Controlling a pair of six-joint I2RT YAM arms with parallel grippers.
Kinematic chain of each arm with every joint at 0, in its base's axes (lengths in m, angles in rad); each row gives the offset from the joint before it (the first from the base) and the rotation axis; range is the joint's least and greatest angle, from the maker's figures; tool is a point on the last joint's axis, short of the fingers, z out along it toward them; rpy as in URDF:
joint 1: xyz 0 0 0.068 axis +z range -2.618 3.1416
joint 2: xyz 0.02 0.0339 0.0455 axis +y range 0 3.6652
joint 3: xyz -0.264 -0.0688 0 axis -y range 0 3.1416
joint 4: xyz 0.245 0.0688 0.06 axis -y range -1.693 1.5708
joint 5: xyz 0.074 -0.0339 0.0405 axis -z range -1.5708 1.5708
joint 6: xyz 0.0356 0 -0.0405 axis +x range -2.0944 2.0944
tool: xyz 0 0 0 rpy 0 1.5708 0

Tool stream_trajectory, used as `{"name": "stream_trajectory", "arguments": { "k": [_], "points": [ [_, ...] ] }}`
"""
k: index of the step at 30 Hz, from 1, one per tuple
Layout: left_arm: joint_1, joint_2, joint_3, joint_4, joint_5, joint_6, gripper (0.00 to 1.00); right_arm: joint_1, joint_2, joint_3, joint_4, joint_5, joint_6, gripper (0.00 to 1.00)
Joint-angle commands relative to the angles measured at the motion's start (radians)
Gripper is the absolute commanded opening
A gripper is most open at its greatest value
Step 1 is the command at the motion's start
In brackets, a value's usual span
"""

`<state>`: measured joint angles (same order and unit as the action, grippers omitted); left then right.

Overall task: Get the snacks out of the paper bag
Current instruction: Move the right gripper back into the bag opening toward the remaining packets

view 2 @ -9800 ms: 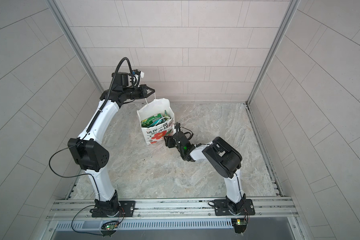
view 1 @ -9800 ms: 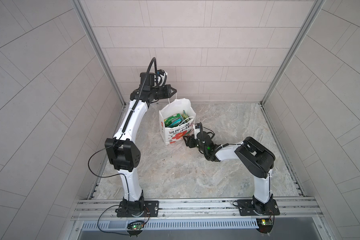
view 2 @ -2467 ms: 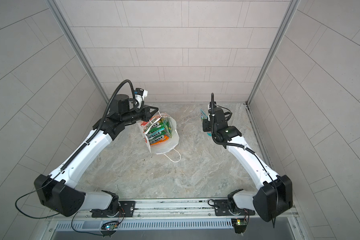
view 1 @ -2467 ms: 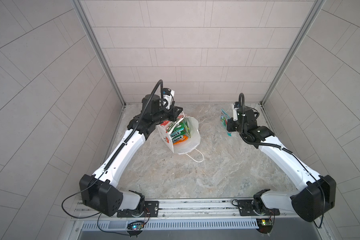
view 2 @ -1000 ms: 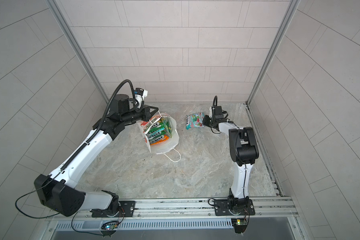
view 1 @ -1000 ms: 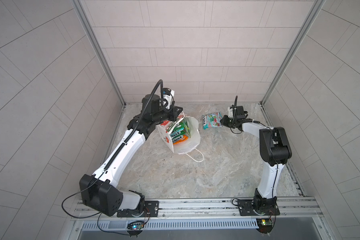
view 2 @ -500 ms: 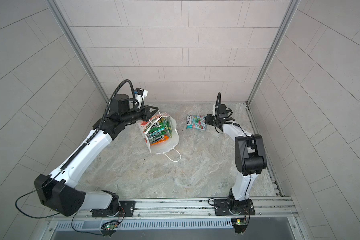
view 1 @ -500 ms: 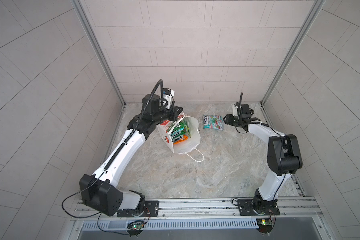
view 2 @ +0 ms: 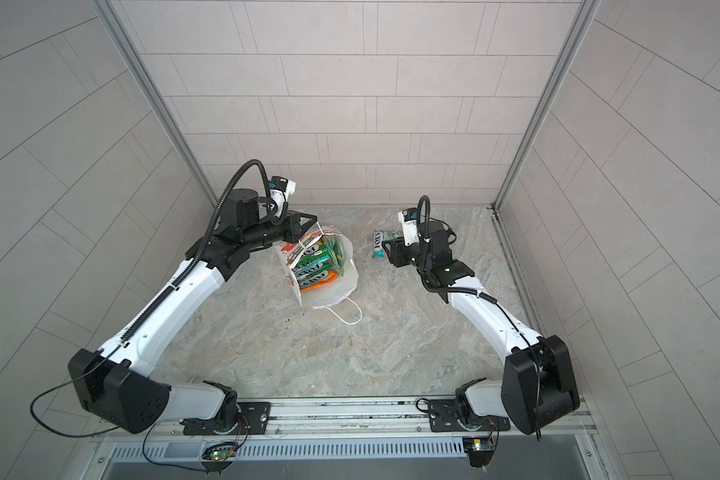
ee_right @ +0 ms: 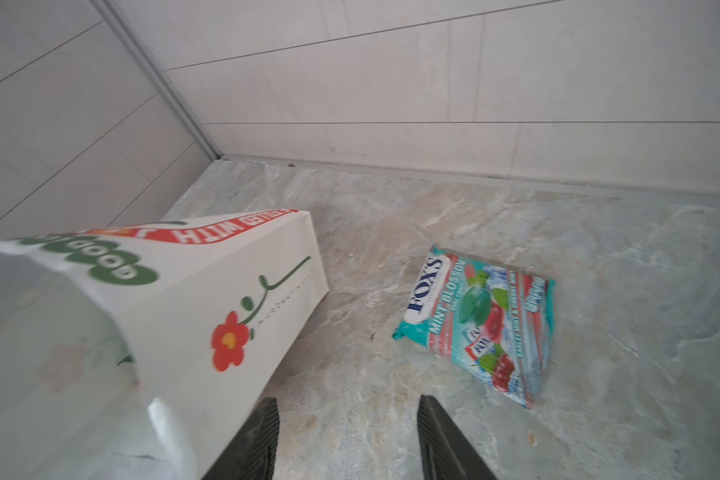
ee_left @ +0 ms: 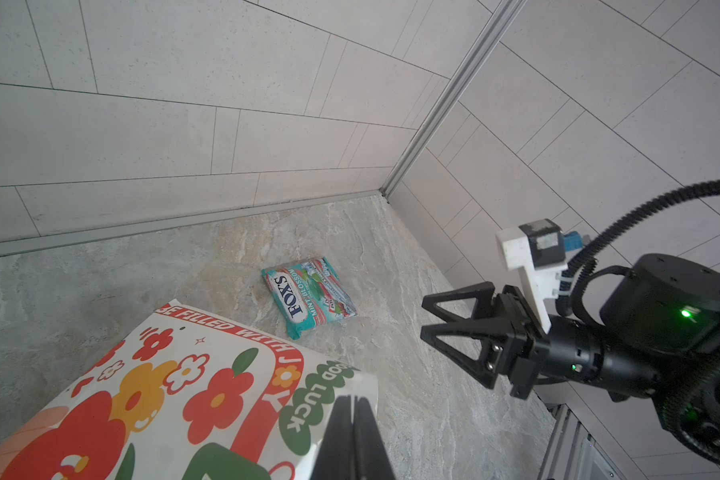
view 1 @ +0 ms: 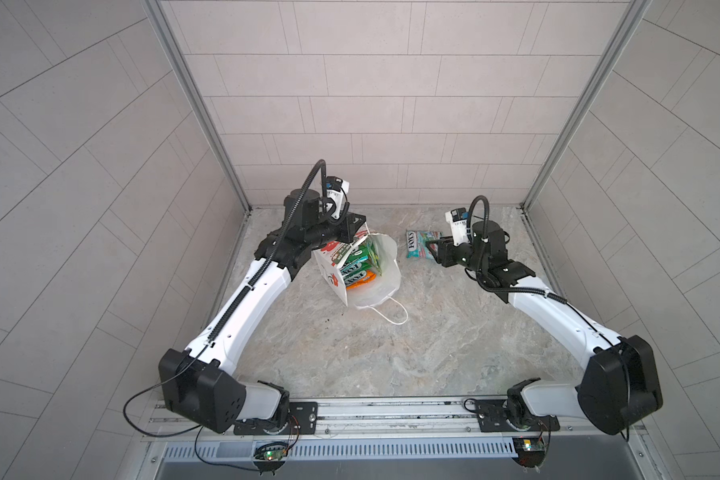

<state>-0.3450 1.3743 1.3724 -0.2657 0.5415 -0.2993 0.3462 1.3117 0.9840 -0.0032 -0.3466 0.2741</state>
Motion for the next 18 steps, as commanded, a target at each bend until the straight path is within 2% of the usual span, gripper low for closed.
{"name": "stream_trajectory", "arguments": {
  "k": [1, 9, 18],
  "points": [
    [-0.003, -0.006, -0.002, 0.021, 0.009, -0.005, 0.0, 0.092, -0.052, -0.015, 0.037, -0.023, -0.059, 0.55],
    [-0.003, -0.004, -0.003, 0.021, 0.01, -0.01, 0.0, 0.312, -0.018, 0.025, 0.018, 0.035, -0.105, 0.54],
    [-0.003, -0.007, -0.003, 0.021, 0.009, -0.005, 0.0, 0.453, 0.148, 0.127, -0.051, 0.153, -0.183, 0.53]
  ]
}}
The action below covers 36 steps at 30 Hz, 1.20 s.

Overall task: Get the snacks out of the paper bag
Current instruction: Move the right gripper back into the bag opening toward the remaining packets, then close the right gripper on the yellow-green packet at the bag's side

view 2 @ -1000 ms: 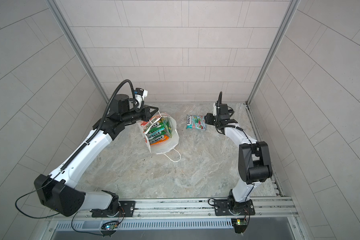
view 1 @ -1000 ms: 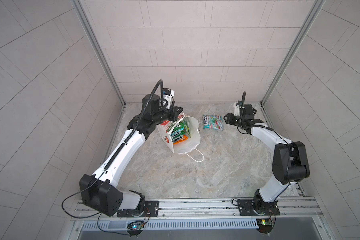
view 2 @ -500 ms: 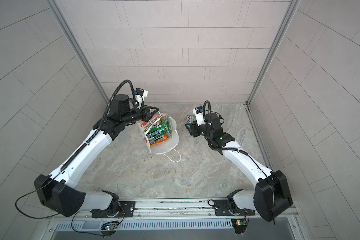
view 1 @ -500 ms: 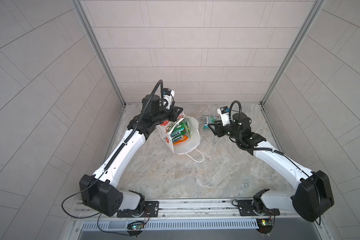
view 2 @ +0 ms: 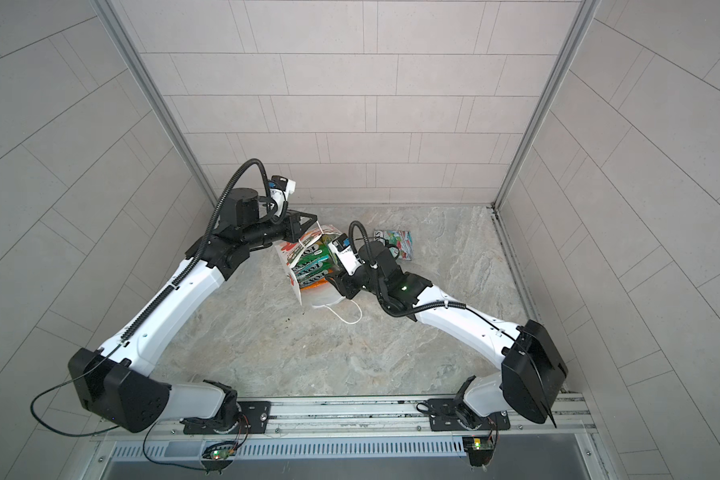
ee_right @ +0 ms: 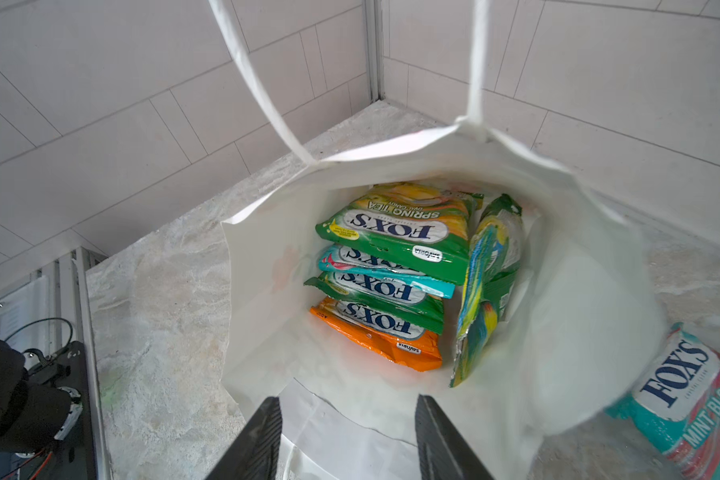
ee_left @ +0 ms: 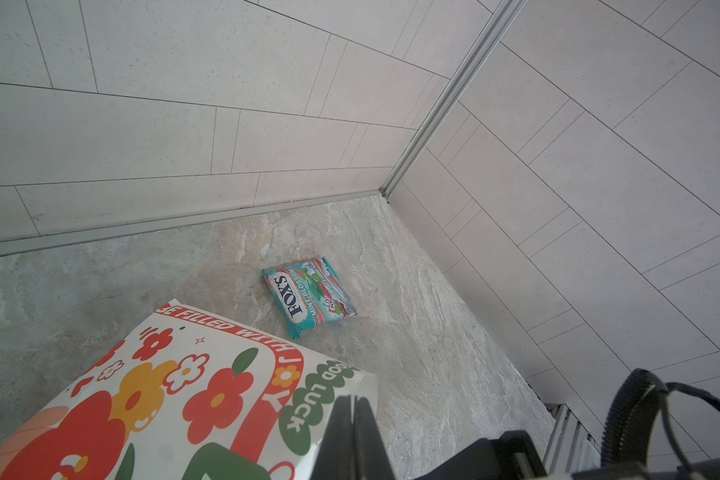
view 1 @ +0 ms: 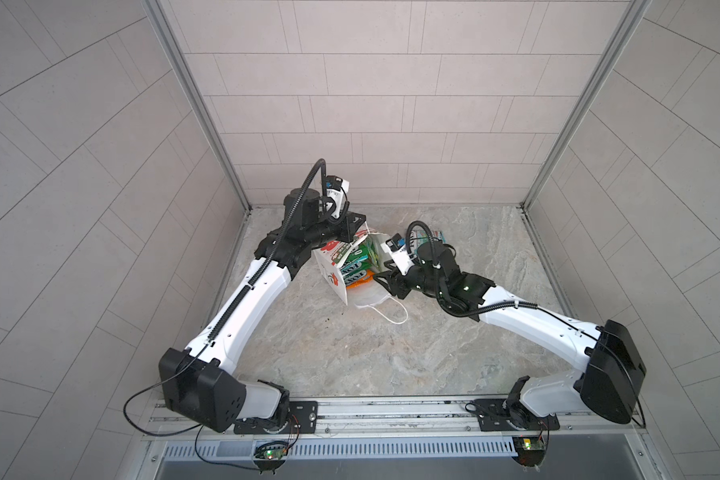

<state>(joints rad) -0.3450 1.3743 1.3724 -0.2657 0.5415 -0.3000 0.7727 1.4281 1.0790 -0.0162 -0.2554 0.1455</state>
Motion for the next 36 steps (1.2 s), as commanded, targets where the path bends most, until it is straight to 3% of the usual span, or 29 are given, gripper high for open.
{"name": "stream_trajectory", "arguments": {
  "k": [1, 9, 20, 28, 36],
  "points": [
    [-0.003, -0.006, -0.002, 0.021, 0.009, -0.005, 0.0, 0.034, 0.054, 0.044, -0.045, 0.074, -0.06, 0.52],
    [-0.003, -0.012, -0.003, 0.02, 0.009, -0.004, 0.0, 0.065, 0.213, 0.156, -0.158, 0.238, -0.072, 0.46],
    [-0.003, -0.017, -0.002, 0.018, 0.006, -0.001, 0.0, 0.083, 0.344, 0.25, -0.202, 0.512, -0.034, 0.46],
    [-0.003, -0.023, -0.003, 0.019, 0.006, 0.0, 0.0, 0.083, 0.429, 0.308, -0.202, 0.617, 0.021, 0.44],
    [-0.003, -0.028, -0.002, 0.02, 0.018, 0.007, 0.0, 0.083, 0.506, 0.358, -0.206, 0.652, 0.038, 0.41]
  ]
}}
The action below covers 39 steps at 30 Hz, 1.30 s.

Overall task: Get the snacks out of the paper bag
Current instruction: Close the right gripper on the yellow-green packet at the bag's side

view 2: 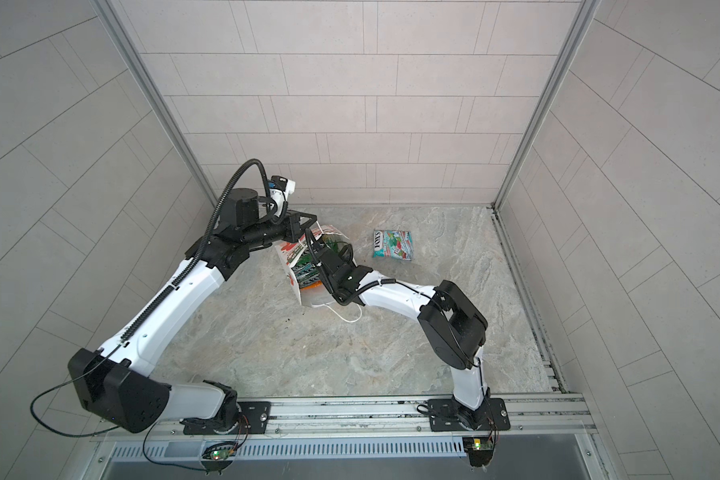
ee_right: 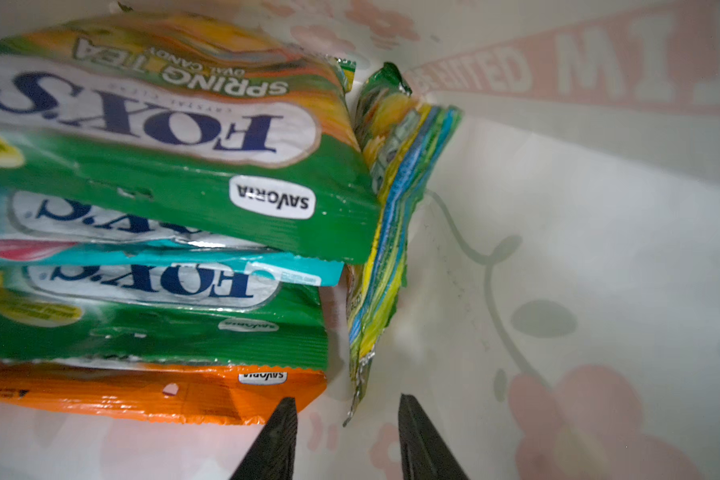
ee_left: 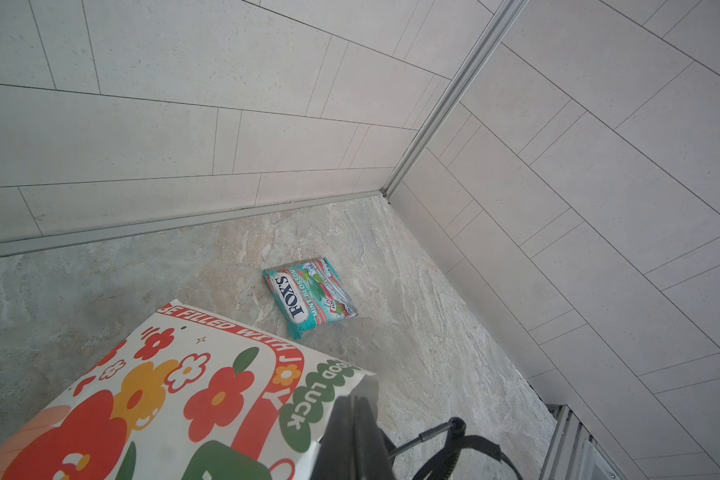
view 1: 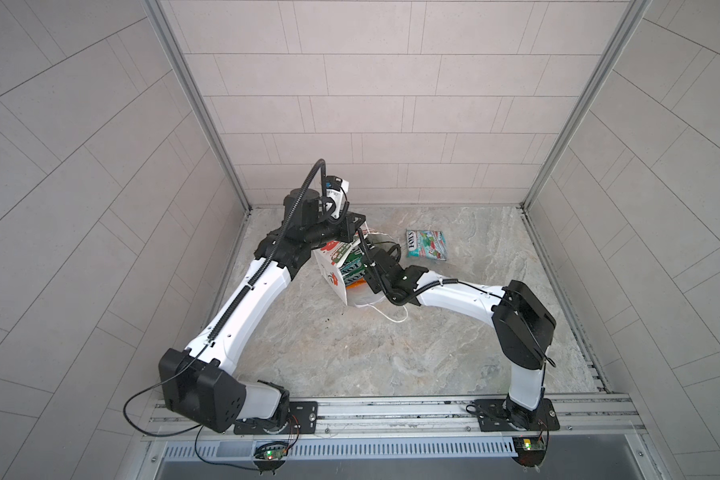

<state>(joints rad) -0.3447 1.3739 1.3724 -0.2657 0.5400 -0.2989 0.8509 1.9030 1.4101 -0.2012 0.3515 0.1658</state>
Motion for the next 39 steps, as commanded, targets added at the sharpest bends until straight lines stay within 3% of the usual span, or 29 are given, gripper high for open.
{"name": "stream_trajectory", "arguments": {
  "k": [1, 13, 25, 33, 39],
  "points": [
    [-0.004, -0.029, -0.002, 0.02, 0.024, 0.007, 0.0, 0.005, 0.041, 0.036, -0.027, 0.06, 0.024, 0.41],
    [-0.004, -0.036, -0.006, 0.036, 0.049, 0.006, 0.0, 0.0, 0.147, 0.136, -0.058, 0.148, 0.032, 0.38],
    [-0.004, -0.041, -0.009, 0.038, 0.049, 0.009, 0.0, -0.03, 0.203, 0.195, -0.076, 0.099, 0.026, 0.38],
    [-0.003, -0.036, -0.008, 0.028, 0.025, 0.01, 0.0, -0.032, 0.188, 0.192, -0.07, 0.065, -0.005, 0.02],
    [-0.003, -0.03, -0.006, 0.011, -0.011, 0.014, 0.0, -0.032, 0.104, 0.122, -0.019, 0.002, -0.022, 0.0]
  ]
}}
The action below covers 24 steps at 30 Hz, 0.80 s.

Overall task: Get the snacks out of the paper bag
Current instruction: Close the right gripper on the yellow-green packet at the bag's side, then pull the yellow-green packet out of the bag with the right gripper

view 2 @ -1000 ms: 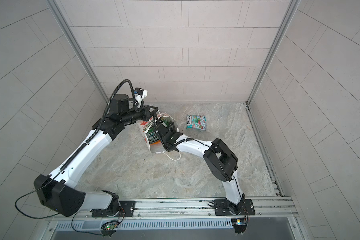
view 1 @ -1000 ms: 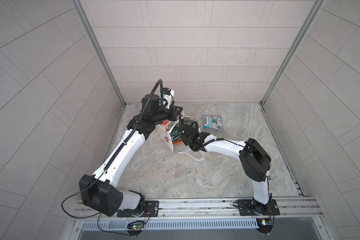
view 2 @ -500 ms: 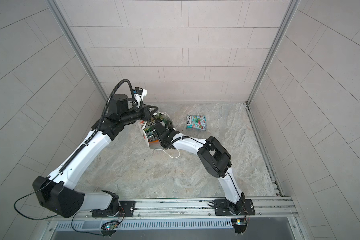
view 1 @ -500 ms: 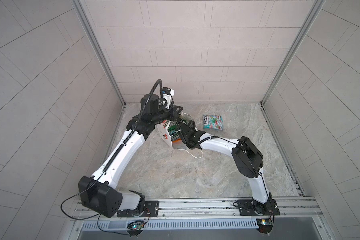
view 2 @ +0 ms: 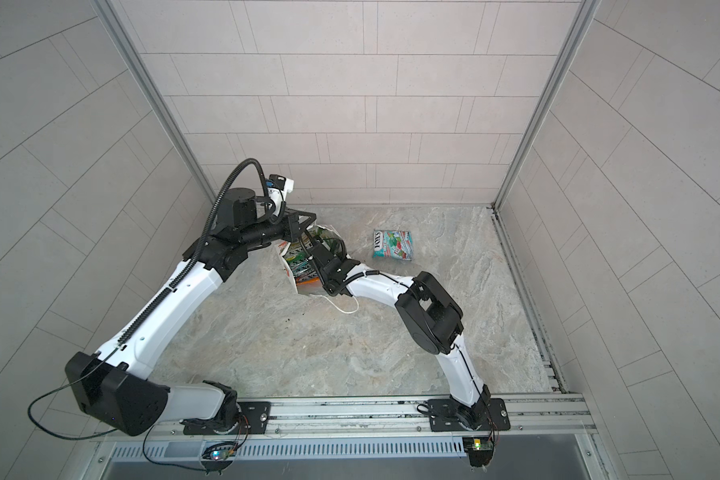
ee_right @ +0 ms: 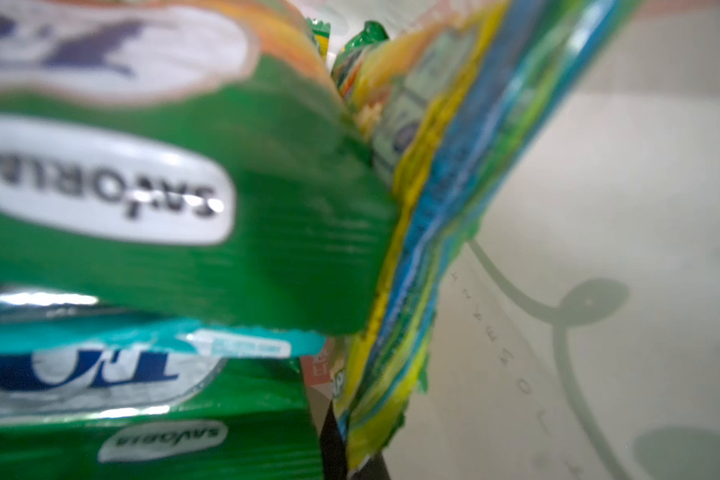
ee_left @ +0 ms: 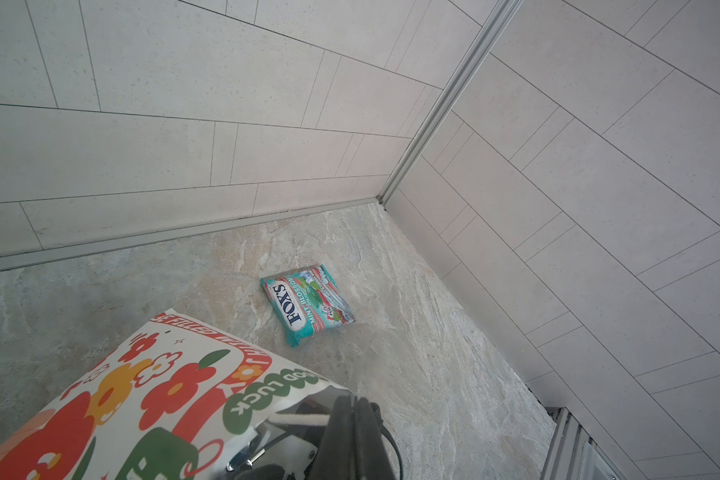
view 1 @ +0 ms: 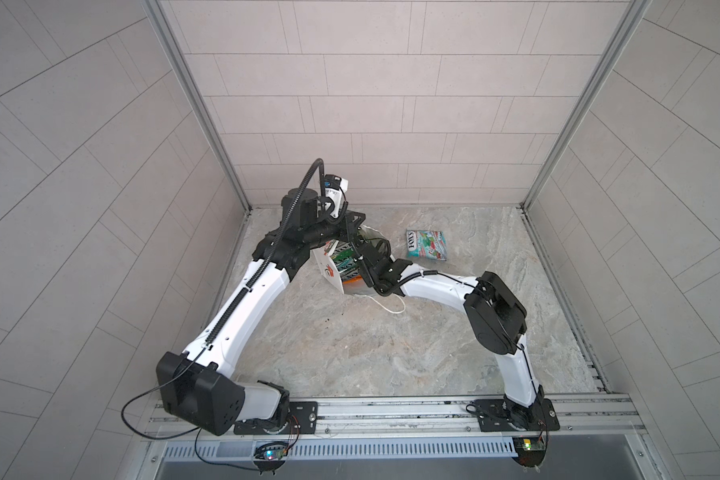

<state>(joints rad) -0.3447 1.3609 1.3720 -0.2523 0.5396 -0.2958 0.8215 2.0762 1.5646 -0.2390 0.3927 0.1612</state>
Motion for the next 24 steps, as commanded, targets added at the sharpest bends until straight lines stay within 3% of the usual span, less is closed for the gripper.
{"name": "stream_trajectory", "arguments": {
  "k": [1, 24],
  "points": [
    [-0.004, -0.016, -0.005, -0.005, -0.018, 0.013, 0.0, -0.002, -0.09, -0.053, 0.035, -0.053, -0.019, 0.0],
    [-0.003, 0.001, -0.004, -0.016, -0.056, 0.007, 0.0, -0.003, -0.422, -0.306, 0.128, -0.181, -0.015, 0.0]
  ]
}}
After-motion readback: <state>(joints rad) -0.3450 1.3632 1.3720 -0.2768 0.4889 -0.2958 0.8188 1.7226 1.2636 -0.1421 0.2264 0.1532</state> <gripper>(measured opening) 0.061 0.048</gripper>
